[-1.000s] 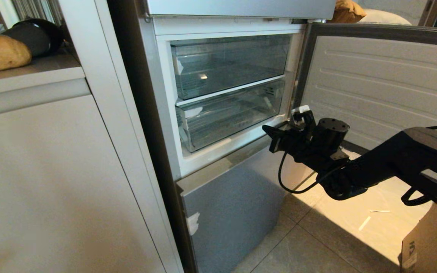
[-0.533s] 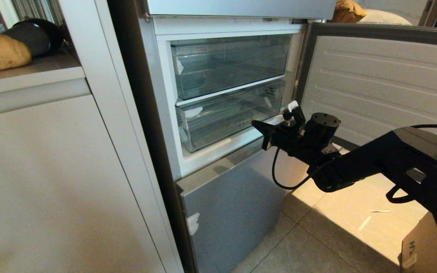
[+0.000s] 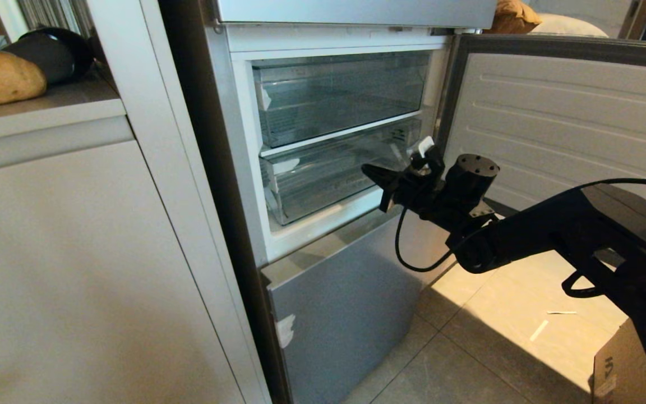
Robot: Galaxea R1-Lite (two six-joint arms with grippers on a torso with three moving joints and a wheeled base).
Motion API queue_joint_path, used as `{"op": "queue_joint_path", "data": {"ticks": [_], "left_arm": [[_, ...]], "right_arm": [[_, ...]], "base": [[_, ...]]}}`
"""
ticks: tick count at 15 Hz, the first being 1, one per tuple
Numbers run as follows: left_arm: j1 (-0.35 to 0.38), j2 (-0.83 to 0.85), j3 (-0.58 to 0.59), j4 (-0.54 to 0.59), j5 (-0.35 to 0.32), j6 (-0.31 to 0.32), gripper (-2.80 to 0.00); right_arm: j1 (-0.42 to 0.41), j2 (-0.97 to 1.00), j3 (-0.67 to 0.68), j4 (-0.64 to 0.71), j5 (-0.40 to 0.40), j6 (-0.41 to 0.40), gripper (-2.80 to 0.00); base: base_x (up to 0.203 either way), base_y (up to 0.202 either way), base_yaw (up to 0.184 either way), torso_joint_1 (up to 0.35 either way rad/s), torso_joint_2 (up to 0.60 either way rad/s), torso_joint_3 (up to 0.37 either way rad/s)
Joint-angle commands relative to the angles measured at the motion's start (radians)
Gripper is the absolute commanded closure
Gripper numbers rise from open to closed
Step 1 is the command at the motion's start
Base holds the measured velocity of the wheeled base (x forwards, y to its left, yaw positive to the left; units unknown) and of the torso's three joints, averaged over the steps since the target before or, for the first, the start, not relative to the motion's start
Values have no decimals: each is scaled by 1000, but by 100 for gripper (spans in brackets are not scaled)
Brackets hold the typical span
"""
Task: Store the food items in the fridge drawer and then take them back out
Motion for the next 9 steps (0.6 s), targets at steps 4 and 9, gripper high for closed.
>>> {"op": "queue_joint_path", "data": {"ticks": [4,9], "left_arm": [[0,0,0,0,1,0,0],[0,0,0,0,0,1,0]], "right_arm": [[-2,77,-156,47,-12,-1,0],[-9,152,-314,145,-14,-1,0]], "base": [[0,0,0,0,0,0],[0,0,0,0,0,0]]}}
